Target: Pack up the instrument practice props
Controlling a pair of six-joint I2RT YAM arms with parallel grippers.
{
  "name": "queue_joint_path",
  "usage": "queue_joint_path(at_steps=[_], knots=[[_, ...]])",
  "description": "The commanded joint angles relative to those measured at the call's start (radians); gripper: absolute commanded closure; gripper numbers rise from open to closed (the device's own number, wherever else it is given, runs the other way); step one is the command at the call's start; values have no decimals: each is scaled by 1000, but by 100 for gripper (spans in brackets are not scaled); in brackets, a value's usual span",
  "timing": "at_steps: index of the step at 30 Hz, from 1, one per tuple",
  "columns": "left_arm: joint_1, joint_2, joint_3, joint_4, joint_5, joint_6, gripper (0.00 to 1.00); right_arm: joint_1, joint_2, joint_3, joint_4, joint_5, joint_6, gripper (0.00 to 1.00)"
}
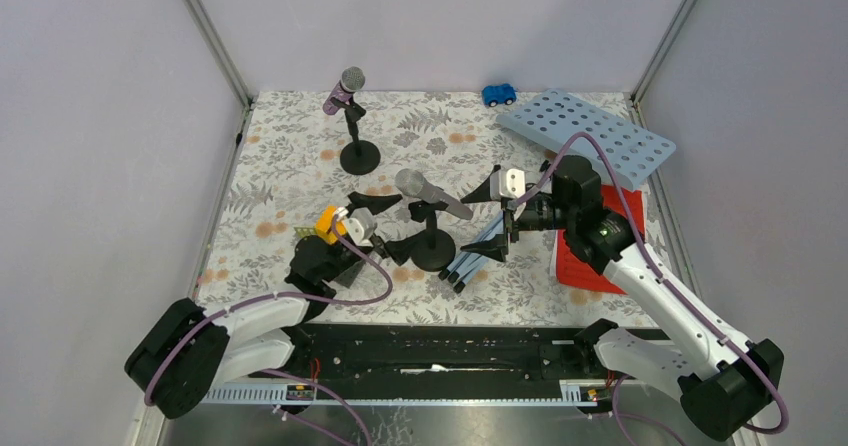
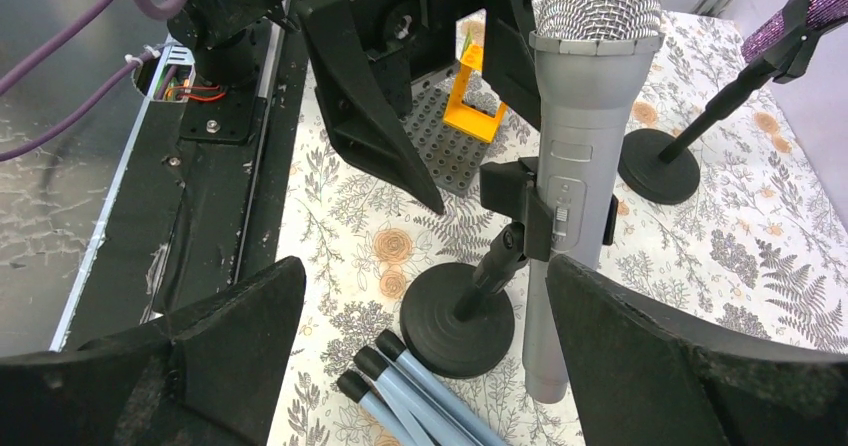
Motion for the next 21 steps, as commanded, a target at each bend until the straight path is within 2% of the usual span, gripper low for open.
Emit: queue_joint_path(at_steps=[1, 5, 10, 16, 21], knots=[[28, 80, 74, 117, 168, -48, 1, 6, -32, -10, 45, 13, 42, 3], [49, 140, 106, 147, 206, -63, 1, 5, -28, -13, 96, 47, 102, 4], [56, 197, 146, 145, 272, -75, 1, 25, 16, -12, 247, 101, 190, 6], [77, 245, 157, 164, 319, -105, 3, 141, 112, 33, 275, 312, 131, 8], [82, 253, 147, 167, 320, -112, 3, 193, 172, 48, 336, 427, 90, 10]])
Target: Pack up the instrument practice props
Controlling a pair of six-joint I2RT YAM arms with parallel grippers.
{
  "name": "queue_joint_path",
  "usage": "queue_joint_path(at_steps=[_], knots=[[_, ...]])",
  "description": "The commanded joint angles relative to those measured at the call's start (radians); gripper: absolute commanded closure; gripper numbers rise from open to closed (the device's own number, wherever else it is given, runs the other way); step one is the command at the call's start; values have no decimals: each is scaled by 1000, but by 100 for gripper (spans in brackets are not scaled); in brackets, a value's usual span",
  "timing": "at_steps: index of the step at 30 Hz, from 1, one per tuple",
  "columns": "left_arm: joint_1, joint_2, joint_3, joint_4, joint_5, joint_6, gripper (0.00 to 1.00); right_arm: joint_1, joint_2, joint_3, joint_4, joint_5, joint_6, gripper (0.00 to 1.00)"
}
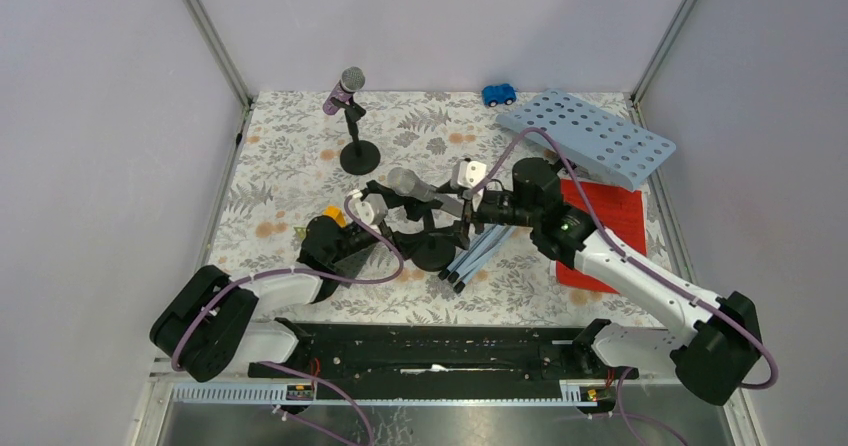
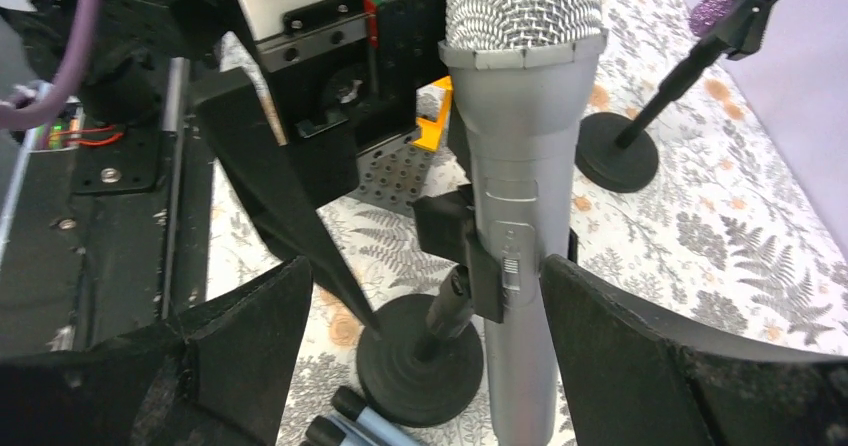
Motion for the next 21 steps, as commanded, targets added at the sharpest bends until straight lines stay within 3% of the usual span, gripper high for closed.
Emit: queue_joint_path(at_steps=[1, 9, 16, 18, 21], knots=[[7, 7, 20, 78, 42, -21, 2, 38, 38, 53, 133, 163, -30, 10], [10, 20, 20, 94, 46, -35, 2, 56, 87, 64, 221, 240, -39, 11], [12, 32, 21, 101, 55, -43, 2, 76, 114, 91, 214, 221, -78, 22], [13, 37, 21, 107, 58, -47, 2, 79, 124, 104, 205, 223, -91, 27], [12, 39, 21, 111, 56, -51, 2, 81, 137, 120, 187, 221, -107, 42]])
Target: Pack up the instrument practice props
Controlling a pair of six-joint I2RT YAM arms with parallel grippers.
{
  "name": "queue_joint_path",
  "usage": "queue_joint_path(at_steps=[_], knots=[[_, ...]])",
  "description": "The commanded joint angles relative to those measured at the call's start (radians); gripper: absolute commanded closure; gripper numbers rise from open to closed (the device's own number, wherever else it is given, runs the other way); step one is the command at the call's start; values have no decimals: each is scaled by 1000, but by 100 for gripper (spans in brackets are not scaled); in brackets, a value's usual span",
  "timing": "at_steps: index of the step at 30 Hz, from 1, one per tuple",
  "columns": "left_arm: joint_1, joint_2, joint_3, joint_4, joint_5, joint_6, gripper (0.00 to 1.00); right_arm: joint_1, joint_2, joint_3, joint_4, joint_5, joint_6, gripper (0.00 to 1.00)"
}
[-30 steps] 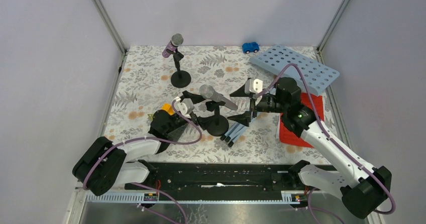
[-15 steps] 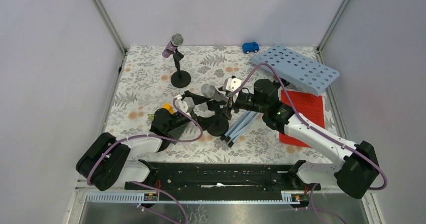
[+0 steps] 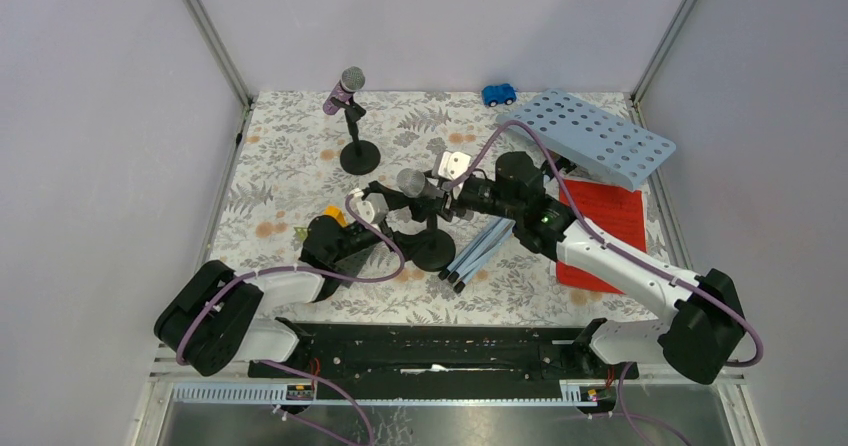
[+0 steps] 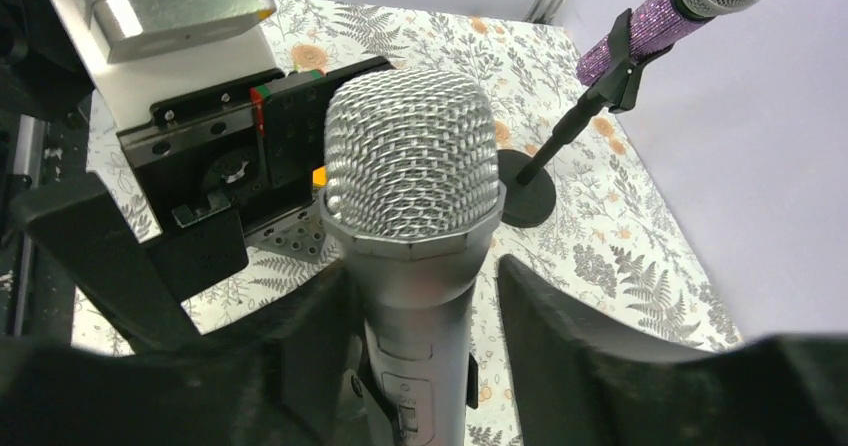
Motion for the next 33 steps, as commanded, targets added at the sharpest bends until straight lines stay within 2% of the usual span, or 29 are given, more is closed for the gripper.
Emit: queue_joint_path(at_steps=[1, 4, 5, 6, 8, 9, 18, 20, 23, 26, 28, 33], knots=[[8, 8, 21, 81, 27, -19, 3, 13, 20, 66, 18, 7, -45, 46], [9, 13, 19, 96, 13, -32, 3, 13, 27, 71, 3, 8, -64, 61], [10, 15, 18, 102, 13, -37, 3, 13, 28, 73, -2, 8, -70, 67], [10, 18, 18, 106, 13, -40, 3, 13, 29, 74, -8, 6, -75, 80], [12, 23, 20, 115, 14, -47, 4, 14, 30, 74, -13, 3, -79, 97], [12, 27, 24, 117, 17, -49, 6, 14, 30, 72, -13, 2, -79, 100], [27, 58, 67, 86, 95, -71, 25, 13, 24, 70, -18, 0, -83, 100], [31, 63, 71, 87, 108, -75, 32, 13, 23, 71, -23, -1, -85, 100], [38, 68, 85, 62, 116, -82, 60, 13, 16, 69, -26, 2, -88, 100], [45, 75, 109, 12, 124, -99, 82, 13, -2, 68, -28, 15, -96, 100], [47, 76, 123, -17, 128, -101, 100, 13, -21, 80, -32, 28, -96, 100], [55, 86, 124, -21, 133, -123, 100, 14, -97, 122, -36, 64, -69, 100]])
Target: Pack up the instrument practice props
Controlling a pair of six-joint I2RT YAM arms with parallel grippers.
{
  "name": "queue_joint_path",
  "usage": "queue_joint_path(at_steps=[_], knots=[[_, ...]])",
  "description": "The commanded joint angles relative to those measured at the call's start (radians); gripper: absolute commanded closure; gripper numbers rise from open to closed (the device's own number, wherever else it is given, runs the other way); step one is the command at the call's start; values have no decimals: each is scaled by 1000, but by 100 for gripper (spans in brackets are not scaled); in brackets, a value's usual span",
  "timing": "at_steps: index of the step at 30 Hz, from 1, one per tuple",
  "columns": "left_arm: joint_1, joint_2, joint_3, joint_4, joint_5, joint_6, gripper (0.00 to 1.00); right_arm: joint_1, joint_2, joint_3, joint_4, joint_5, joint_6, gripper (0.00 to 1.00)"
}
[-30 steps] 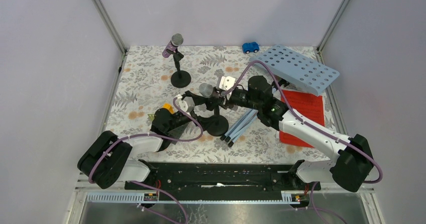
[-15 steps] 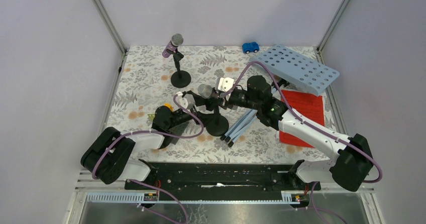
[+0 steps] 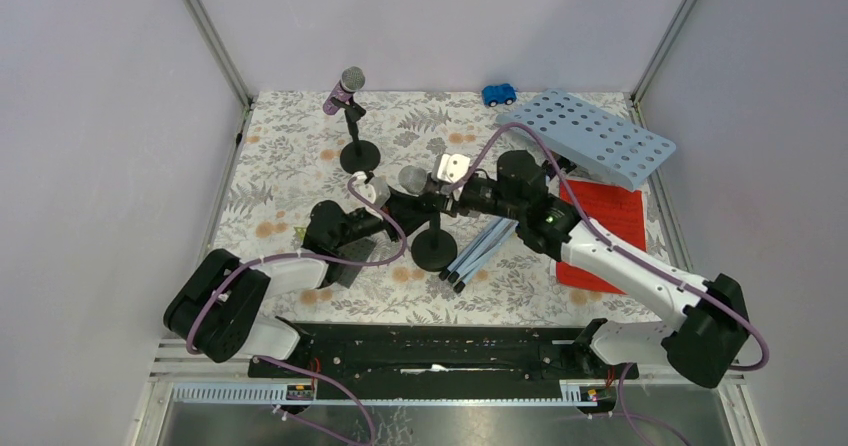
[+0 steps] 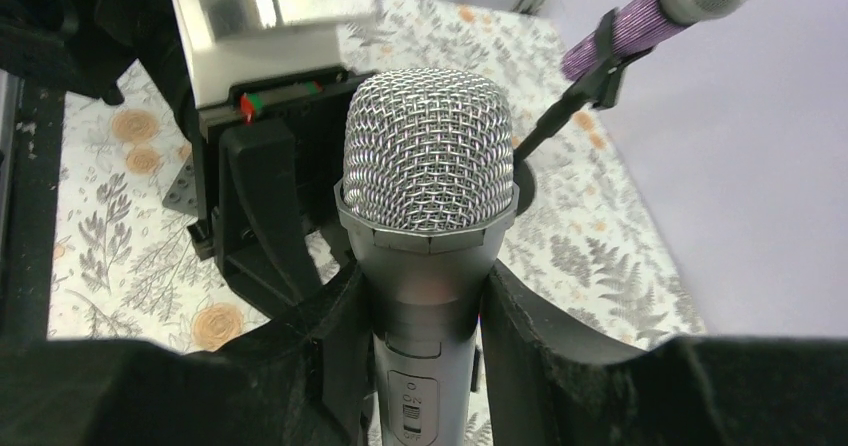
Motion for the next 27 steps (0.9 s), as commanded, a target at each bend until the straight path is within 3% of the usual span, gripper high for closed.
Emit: queue_joint_path(at_steps=[1, 6, 11, 15, 18, 21, 27], knots=[[8, 14, 30, 16, 41, -42, 100, 5, -119, 96, 37, 57, 13, 100], [14, 4, 24, -5, 29, -45, 100, 4, -228, 104, -3, 260, 63, 100], [18, -5, 58, -130, -35, -86, 98, 4, -374, -24, -102, 736, 256, 100], [19, 13, 119, -224, 13, -104, 81, 4, -478, -117, -251, 1060, 444, 100], [19, 22, 148, -271, 36, -105, 68, 3, -502, -141, -418, 1184, 596, 100], [19, 6, 138, -268, 15, -107, 49, 3, -504, -161, -552, 1252, 723, 100], [19, -63, 107, -275, -30, -102, 25, -9, -463, -226, -656, 1258, 877, 100]])
